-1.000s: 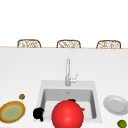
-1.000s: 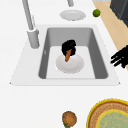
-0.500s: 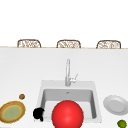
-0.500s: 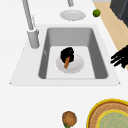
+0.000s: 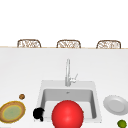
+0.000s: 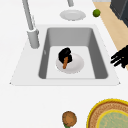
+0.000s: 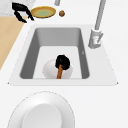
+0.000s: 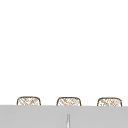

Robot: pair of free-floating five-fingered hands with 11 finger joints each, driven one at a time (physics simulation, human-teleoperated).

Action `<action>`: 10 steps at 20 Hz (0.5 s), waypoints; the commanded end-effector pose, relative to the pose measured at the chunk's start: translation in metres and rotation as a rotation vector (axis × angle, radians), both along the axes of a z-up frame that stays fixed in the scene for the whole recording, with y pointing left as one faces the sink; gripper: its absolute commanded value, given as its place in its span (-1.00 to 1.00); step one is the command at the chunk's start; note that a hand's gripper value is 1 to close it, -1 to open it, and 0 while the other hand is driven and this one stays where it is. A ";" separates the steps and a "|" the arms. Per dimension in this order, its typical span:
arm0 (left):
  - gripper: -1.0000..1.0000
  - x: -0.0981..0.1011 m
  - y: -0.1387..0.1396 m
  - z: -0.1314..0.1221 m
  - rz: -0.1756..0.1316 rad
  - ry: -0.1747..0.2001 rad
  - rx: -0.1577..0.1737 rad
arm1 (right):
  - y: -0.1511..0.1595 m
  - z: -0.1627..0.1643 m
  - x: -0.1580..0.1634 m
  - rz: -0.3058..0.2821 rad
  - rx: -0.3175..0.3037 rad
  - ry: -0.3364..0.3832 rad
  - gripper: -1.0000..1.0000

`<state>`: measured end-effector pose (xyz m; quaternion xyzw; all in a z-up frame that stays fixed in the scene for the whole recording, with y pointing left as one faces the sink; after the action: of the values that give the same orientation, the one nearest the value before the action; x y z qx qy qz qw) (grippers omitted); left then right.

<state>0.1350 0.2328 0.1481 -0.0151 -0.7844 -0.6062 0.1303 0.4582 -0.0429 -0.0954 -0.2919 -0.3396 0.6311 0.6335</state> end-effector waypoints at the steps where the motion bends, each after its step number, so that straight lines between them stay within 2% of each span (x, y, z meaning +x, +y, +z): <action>1: 0.00 0.000 0.000 0.000 0.000 0.000 0.000 | 0.000 -0.011 0.007 0.056 -0.017 -0.001 1.00; 2: 0.00 0.000 0.000 0.000 0.000 0.000 0.000 | 0.000 -0.011 0.008 0.053 -0.018 0.015 -1.00; 3: 0.00 0.000 0.000 0.000 0.000 0.000 0.000 | 0.001 -0.004 0.008 0.067 -0.022 0.035 -1.00; 5: 0.00 0.000 0.000 0.000 0.000 0.000 0.000 | 0.004 0.011 0.011 0.064 -0.031 0.130 -1.00; 10: 0.00 0.000 0.000 0.000 0.000 0.000 0.000 | 0.001 0.032 0.010 0.051 -0.040 0.277 -1.00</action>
<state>0.1350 0.2328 0.1481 -0.0151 -0.7844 -0.6062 0.1303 0.4628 -0.0419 -0.0654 -0.1949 -0.2359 0.6871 0.6590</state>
